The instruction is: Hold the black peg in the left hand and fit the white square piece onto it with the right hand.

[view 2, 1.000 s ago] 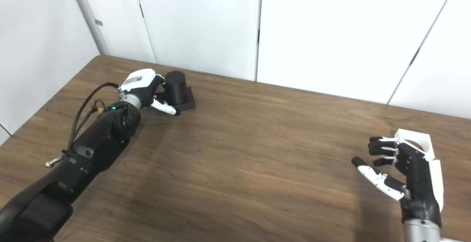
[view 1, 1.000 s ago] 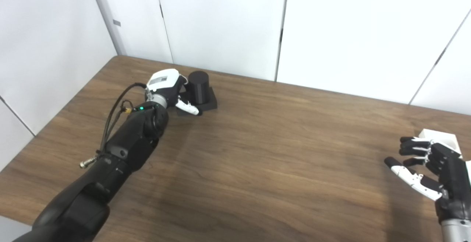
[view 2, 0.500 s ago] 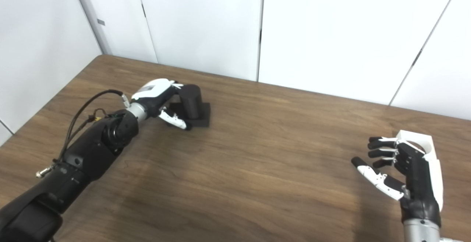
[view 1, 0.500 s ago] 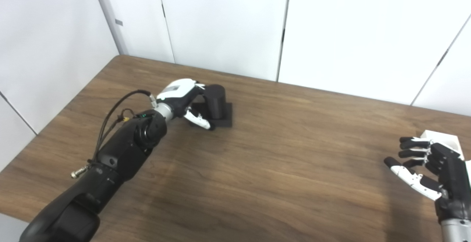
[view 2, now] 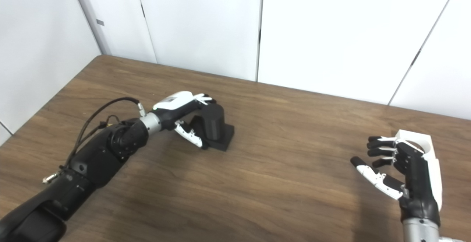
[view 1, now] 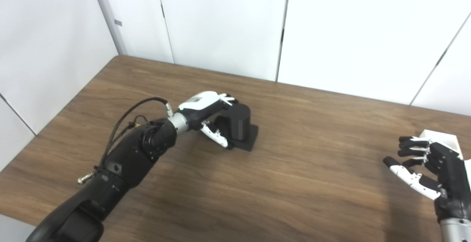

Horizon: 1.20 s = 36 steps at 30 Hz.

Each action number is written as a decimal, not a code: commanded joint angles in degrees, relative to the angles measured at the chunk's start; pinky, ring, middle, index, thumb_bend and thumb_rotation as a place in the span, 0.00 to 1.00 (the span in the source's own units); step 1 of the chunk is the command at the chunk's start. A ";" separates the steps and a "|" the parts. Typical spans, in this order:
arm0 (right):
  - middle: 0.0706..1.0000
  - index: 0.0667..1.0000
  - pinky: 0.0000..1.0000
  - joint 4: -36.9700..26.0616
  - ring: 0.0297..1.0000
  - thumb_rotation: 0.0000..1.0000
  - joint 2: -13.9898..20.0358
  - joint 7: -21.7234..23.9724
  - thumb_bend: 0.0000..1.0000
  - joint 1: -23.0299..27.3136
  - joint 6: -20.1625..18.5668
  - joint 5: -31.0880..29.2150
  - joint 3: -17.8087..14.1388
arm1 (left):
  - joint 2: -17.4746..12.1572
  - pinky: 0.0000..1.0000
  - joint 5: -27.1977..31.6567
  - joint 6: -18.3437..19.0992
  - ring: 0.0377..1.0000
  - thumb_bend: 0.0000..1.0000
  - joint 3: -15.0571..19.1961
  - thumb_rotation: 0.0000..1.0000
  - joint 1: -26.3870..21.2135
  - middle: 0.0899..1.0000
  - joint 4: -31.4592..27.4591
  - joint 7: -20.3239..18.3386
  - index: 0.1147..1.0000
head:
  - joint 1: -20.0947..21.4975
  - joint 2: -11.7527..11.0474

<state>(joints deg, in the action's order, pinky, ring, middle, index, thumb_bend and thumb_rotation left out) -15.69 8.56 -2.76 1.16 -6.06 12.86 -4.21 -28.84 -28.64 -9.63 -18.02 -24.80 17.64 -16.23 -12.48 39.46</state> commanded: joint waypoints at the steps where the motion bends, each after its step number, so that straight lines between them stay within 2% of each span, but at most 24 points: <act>1: 0.62 0.45 0.43 -0.96 0.54 0.11 0.39 -0.74 0.50 1.88 3.11 0.27 -0.16 | 0.63 0.93 0.09 -1.15 1.00 0.52 -0.64 0.07 -0.86 0.93 -1.25 -0.42 0.42 | 0.28 0.28; 5: 0.62 0.45 0.42 -0.81 0.54 0.11 0.33 -0.71 0.50 1.91 3.26 0.03 -0.16 | 2.38 0.90 -1.41 -2.85 1.00 0.52 -1.91 0.07 -0.42 0.93 -0.20 0.51 0.42 | 0.50 0.38; 12: 0.63 0.46 0.43 -1.33 0.55 0.11 0.28 -0.35 0.50 1.69 2.71 -0.10 -0.09 | 4.59 0.92 -2.01 -5.38 1.00 0.52 -4.39 0.07 0.44 0.92 -0.60 -0.27 0.42 | 0.96 0.54; 16: 0.63 0.45 0.44 -0.64 0.55 0.11 0.68 -0.51 0.50 1.84 3.76 0.41 0.01 | 5.84 0.95 -2.15 -6.41 1.00 0.52 -6.16 0.07 0.86 0.93 -1.40 -0.97 0.42 | 1.09 0.74; 27: 0.63 0.46 0.43 -0.57 0.55 0.11 0.47 -0.42 0.50 1.80 3.94 0.04 -0.03 | 8.01 0.93 -5.01 -8.93 0.99 0.52 -11.78 0.07 0.87 0.92 -0.96 -1.90 0.42 | 2.48 1.22; 36: 0.63 0.46 0.43 -1.49 0.55 0.11 0.37 -0.35 0.50 1.47 3.07 0.73 0.14 | 8.76 0.97 -8.50 -9.82 1.00 0.52 -15.97 0.07 0.17 0.93 0.99 -1.84 0.42 | 5.62 1.80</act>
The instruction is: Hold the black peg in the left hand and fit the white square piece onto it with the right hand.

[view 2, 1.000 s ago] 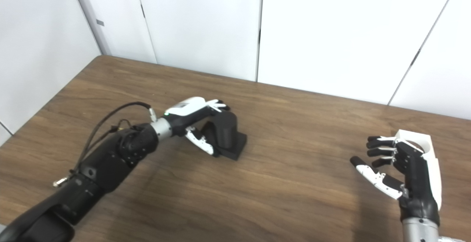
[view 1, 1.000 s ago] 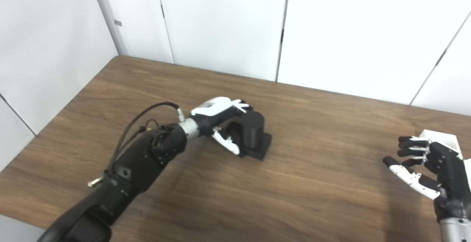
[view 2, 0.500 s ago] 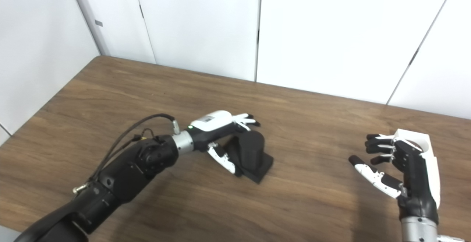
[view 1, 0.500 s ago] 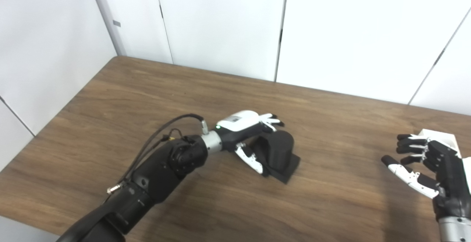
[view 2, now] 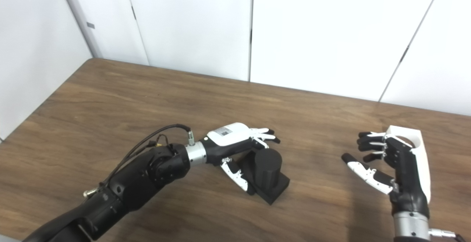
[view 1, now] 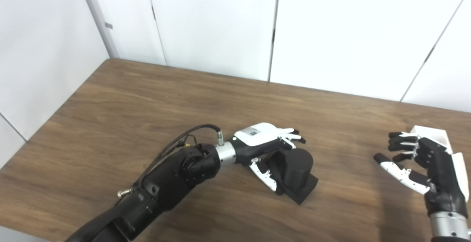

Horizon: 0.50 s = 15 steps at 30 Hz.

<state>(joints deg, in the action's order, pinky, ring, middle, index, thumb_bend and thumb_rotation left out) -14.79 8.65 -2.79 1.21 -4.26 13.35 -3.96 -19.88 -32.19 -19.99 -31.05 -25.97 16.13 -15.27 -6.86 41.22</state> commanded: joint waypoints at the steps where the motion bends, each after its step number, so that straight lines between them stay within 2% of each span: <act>1: 0.63 0.46 0.43 -2.53 0.54 0.11 0.11 -0.20 0.50 1.35 1.00 -0.13 -0.14 | -0.31 0.98 -5.17 0.51 1.00 0.52 -3.28 0.07 1.23 0.93 2.59 -2.88 0.42 | 1.25 0.18; 2: 0.63 0.46 0.43 -2.59 0.54 0.11 -0.04 -0.06 0.50 1.29 0.85 -0.65 -0.20 | -0.47 0.98 -5.41 0.40 1.00 0.52 -3.62 0.07 1.09 0.94 2.66 -2.90 0.42 | 1.25 0.18; 4: 0.63 0.46 0.44 -2.67 0.54 0.11 -0.19 0.03 0.50 1.32 1.09 -0.76 0.06 | -1.22 0.98 -6.35 0.11 1.00 0.52 -4.32 0.07 0.70 0.94 2.42 -3.08 0.42 | 4.59 0.35; 5: 0.63 0.46 0.44 -2.81 0.54 0.11 -0.16 0.03 0.50 1.40 1.15 -0.51 0.21 | -1.61 0.99 -6.80 0.11 1.00 0.52 -4.60 0.07 0.49 0.95 2.19 -3.24 0.42 | 4.59 0.35; 8: 0.63 0.46 0.44 -3.22 0.54 0.11 0.54 0.56 0.50 2.41 1.33 -0.53 0.46 | -3.10 0.99 -6.95 -0.38 1.00 0.52 -4.78 0.07 0.02 0.95 2.03 -3.45 0.42 | 11.10 0.10; 12: 0.62 0.46 0.43 -4.05 0.53 0.12 3.73 2.33 0.50 5.94 0.05 1.40 0.49 | -4.79 0.98 -6.21 -1.73 0.99 0.52 -4.46 0.07 -0.36 0.94 2.72 -3.07 0.42 | 17.30 -0.73; 13: 0.62 0.46 0.43 -4.55 0.53 0.12 4.88 3.11 0.50 7.24 -0.99 2.20 0.42 | -5.15 0.98 -6.10 -2.17 0.99 0.52 -4.36 0.07 -0.45 0.93 3.00 -2.84 0.42 | 19.05 -0.68; 14: 0.63 0.46 0.44 -5.03 0.54 0.12 6.03 3.82 0.50 8.36 -2.04 2.99 0.35 | -5.43 0.97 -6.00 -2.42 0.98 0.52 -4.29 0.07 -0.51 0.93 3.11 -2.75 0.42 | 19.05 -0.68; 15: 0.63 0.46 0.45 -5.37 0.55 0.12 7.21 4.47 0.51 9.57 -2.95 3.67 0.27 | -5.73 0.97 -5.92 -2.66 0.98 0.52 -4.23 0.06 -0.56 0.93 3.24 -2.73 0.42 | 21.29 -0.95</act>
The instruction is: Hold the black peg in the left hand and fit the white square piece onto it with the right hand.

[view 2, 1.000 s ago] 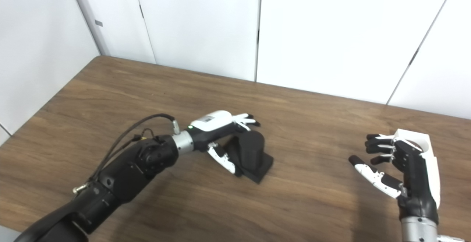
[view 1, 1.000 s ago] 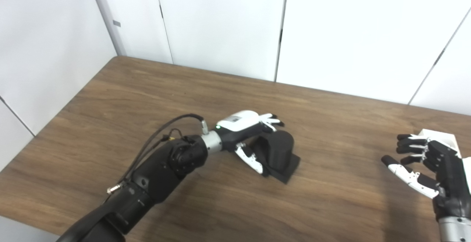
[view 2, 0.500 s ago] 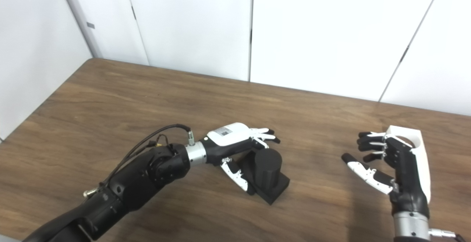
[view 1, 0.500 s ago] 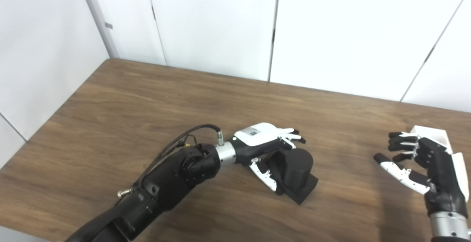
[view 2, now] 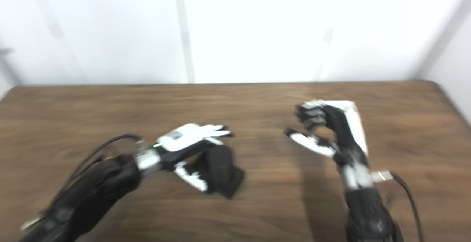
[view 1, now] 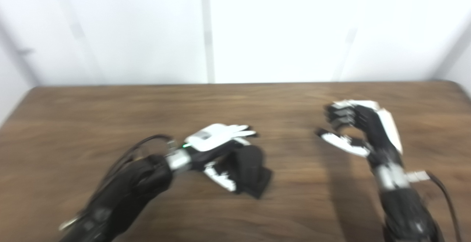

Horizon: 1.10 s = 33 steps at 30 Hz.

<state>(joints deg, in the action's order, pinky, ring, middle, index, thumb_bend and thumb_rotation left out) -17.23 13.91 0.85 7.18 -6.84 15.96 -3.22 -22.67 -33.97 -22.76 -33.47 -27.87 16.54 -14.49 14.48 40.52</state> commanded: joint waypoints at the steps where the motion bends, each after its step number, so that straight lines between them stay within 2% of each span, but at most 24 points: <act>1: 0.64 0.46 0.45 -3.12 0.55 0.13 3.50 1.52 0.51 5.12 -1.33 1.66 -0.74 | -3.22 0.96 -3.88 -0.40 0.98 0.52 -1.68 0.06 1.35 0.92 3.06 -3.38 0.42 | 1.12 -0.52; 8: 0.64 0.46 0.46 -1.53 0.55 0.13 10.58 4.57 0.51 12.31 -5.82 2.83 -1.87 | -4.21 0.93 -4.66 -3.40 0.97 0.52 -1.37 0.06 1.50 0.91 4.99 -1.19 0.42 | 5.55 -2.06; 12: 0.67 0.46 0.48 0.80 0.60 0.13 15.22 8.03 0.51 14.30 -7.09 5.57 0.21 | -4.86 0.92 -4.36 -3.91 0.97 0.52 -1.53 0.06 1.62 0.91 5.57 -0.59 0.42 | 8.25 -3.54; 14: 0.71 0.65 0.51 1.98 0.65 0.06 17.52 10.14 0.68 15.08 -7.46 6.63 1.42 | -5.36 0.91 -4.04 -4.03 0.97 0.52 -1.75 0.06 1.76 0.91 5.62 -0.18 0.42 | 9.06 -3.98; 15: 0.72 0.67 0.52 2.64 0.65 0.05 18.43 10.73 0.71 15.49 -7.42 7.24 1.88 | -5.72 0.91 -3.94 -4.09 0.96 0.52 -2.01 0.06 1.86 0.91 5.63 0.40 0.42 | 10.01 -4.46; 17: 0.72 0.69 0.54 4.05 0.66 0.03 19.54 10.78 0.73 16.19 -6.73 8.31 2.36 | -6.38 0.90 -3.61 -4.14 0.95 0.52 -2.57 0.06 1.99 0.90 5.68 1.17 0.42 | 10.81 -4.75; 22: 0.74 0.71 0.58 8.22 0.69 0.02 22.61 11.73 0.70 19.13 -5.16 12.17 4.49 | -7.45 0.89 -1.86 -4.14 0.94 0.52 -3.31 0.06 1.99 0.89 5.98 1.19 0.42 | 11.90 -5.40; 28: 0.78 0.72 0.60 14.55 0.73 0.02 24.87 14.83 0.69 23.51 -4.66 13.03 7.17 | -7.85 0.88 -1.23 -4.13 0.93 0.52 -3.46 0.06 1.95 0.90 5.66 1.67 0.42 | 11.83 -5.34; 33: 0.83 0.77 0.65 19.45 0.80 0.10 26.43 19.15 0.69 26.76 -5.11 13.23 9.97 | -7.61 0.88 -1.26 -4.07 0.93 0.52 -3.35 0.06 2.14 0.89 5.38 1.31 0.42 | 11.27 -5.44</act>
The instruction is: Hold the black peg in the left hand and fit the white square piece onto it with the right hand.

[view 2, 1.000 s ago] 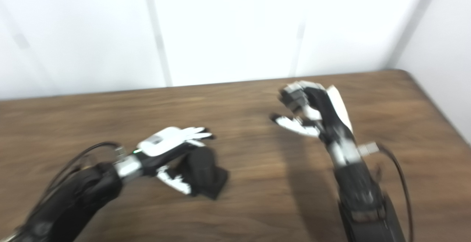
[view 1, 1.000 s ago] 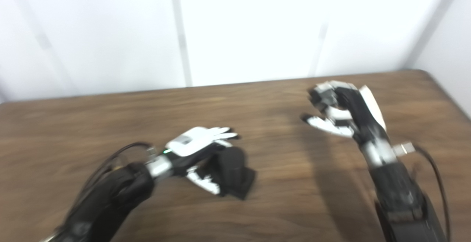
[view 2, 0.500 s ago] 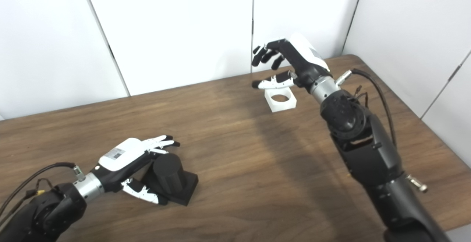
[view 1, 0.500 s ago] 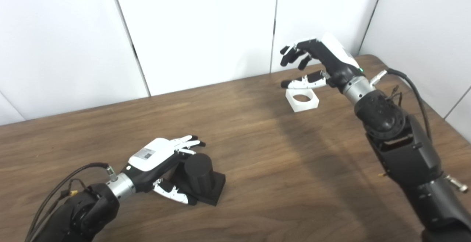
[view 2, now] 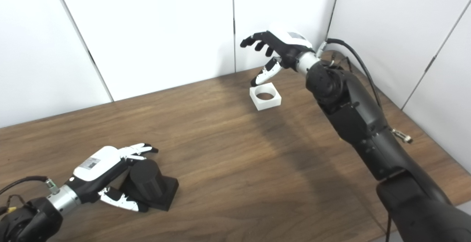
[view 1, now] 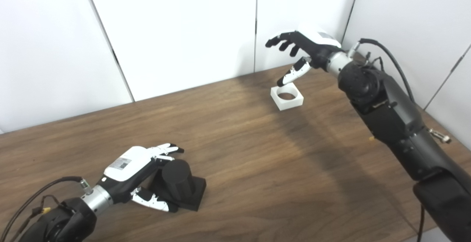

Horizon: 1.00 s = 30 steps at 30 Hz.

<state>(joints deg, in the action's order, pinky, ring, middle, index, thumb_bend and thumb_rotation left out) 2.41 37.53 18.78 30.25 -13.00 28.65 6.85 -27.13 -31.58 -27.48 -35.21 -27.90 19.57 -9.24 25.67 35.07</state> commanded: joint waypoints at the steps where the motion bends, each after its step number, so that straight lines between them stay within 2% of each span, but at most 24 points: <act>1: 0.85 0.79 0.66 0.76 0.82 0.13 3.24 2.48 0.69 4.41 1.04 0.60 0.68 | -3.11 0.88 -3.67 0.65 0.94 0.52 -1.59 0.06 2.19 0.89 2.30 -4.05 0.42 | 0.03 0.04; 4: 0.90 0.85 0.71 3.11 0.88 0.21 4.60 7.47 0.72 6.71 -0.23 0.72 3.16 | -3.04 0.88 -3.25 0.60 0.93 0.52 -1.79 0.06 2.24 0.89 2.41 -3.49 0.42 | -0.16 0.10; 7: 0.96 0.90 0.78 4.71 0.95 0.29 5.58 12.57 0.83 8.96 -2.11 0.25 4.99 | -2.85 0.88 -3.37 0.65 0.93 0.52 -1.46 0.06 2.38 0.88 2.04 -3.82 0.42 | -0.42 0.23; 10: 0.98 0.92 0.84 5.65 0.98 0.34 5.98 15.48 0.94 10.23 -2.98 -0.62 5.54 | -2.83 0.88 -3.44 0.62 0.93 0.52 -1.52 0.06 2.39 0.89 2.07 -3.55 0.42 | -0.63 0.06; 13: 0.99 0.93 0.86 6.33 1.00 0.36 6.45 18.08 0.99 11.30 -2.77 -1.02 6.33 | -2.81 0.87 -3.75 0.63 0.93 0.52 -1.30 0.06 2.63 0.89 2.08 -3.19 0.42 | -0.74 0.09; 24: 1.00 0.94 0.87 8.91 1.00 0.35 7.48 20.53 1.00 14.31 -0.79 3.64 11.15 | -2.82 0.88 -3.67 0.82 0.93 0.52 -0.49 0.06 3.49 0.89 1.20 -4.50 0.42 | -1.13 0.47; 26: 1.00 0.96 0.91 9.31 1.00 0.38 7.74 21.36 1.00 15.01 -0.72 4.92 12.37 | -2.84 0.88 -3.69 0.79 0.93 0.52 -0.48 0.06 3.54 0.89 1.24 -4.54 0.42 | -1.11 0.49; 30: 1.00 0.96 0.97 10.02 1.00 0.36 7.89 22.45 1.00 15.84 -0.68 6.42 13.92 | -2.88 0.88 -4.05 0.70 0.93 0.52 -0.71 0.06 3.54 0.89 1.28 -4.10 0.42 | -1.17 0.60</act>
<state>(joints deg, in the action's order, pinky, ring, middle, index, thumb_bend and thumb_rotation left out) 12.61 43.46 41.29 42.47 -14.96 33.98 21.15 -27.15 -31.43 -27.47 -34.10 -26.77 19.10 -9.31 24.43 35.60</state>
